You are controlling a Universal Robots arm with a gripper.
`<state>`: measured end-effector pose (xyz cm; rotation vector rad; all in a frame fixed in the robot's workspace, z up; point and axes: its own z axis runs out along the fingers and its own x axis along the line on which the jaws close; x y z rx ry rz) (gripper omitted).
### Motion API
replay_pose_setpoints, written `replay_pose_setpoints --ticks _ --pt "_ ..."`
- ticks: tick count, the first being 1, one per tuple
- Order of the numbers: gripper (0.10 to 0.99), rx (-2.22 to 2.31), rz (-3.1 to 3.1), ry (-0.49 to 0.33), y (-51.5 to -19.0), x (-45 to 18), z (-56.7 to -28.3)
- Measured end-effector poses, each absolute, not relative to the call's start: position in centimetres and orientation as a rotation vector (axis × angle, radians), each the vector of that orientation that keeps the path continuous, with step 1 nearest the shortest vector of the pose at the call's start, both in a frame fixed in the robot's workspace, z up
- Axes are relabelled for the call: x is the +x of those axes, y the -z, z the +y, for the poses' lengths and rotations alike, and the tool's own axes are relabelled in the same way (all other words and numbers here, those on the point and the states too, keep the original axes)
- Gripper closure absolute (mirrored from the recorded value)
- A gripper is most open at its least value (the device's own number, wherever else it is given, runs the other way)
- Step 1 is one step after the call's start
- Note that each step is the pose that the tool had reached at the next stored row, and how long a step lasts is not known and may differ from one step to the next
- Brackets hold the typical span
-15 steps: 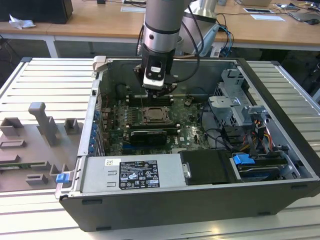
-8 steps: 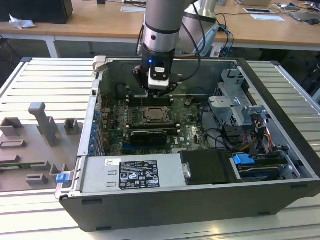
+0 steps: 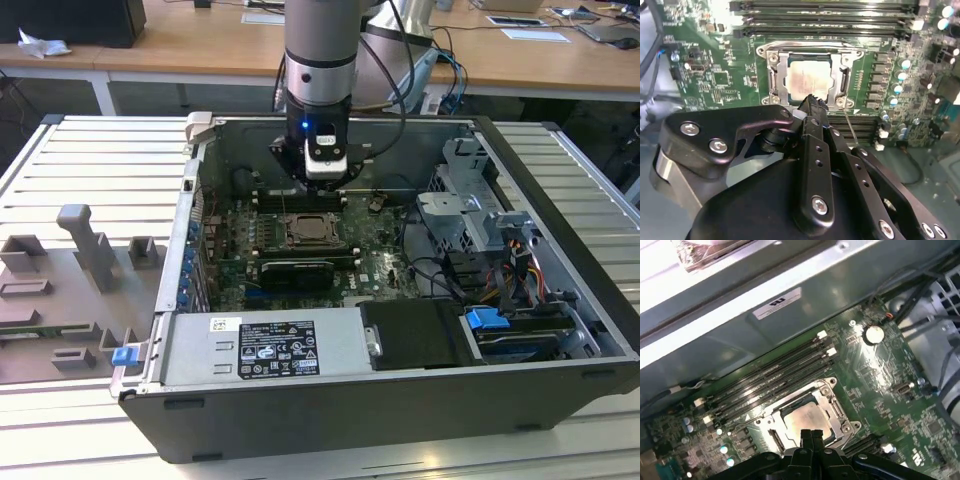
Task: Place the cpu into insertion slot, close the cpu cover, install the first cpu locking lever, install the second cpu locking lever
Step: 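Install the first cpu locking lever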
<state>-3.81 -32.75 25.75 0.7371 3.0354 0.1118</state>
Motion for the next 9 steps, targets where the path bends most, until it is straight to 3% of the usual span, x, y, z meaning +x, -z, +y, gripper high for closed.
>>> replay_pose_setpoints --ticks 9 --pt "0.976 0.463 3.096 -0.114 -25.60 -3.81 -32.70"
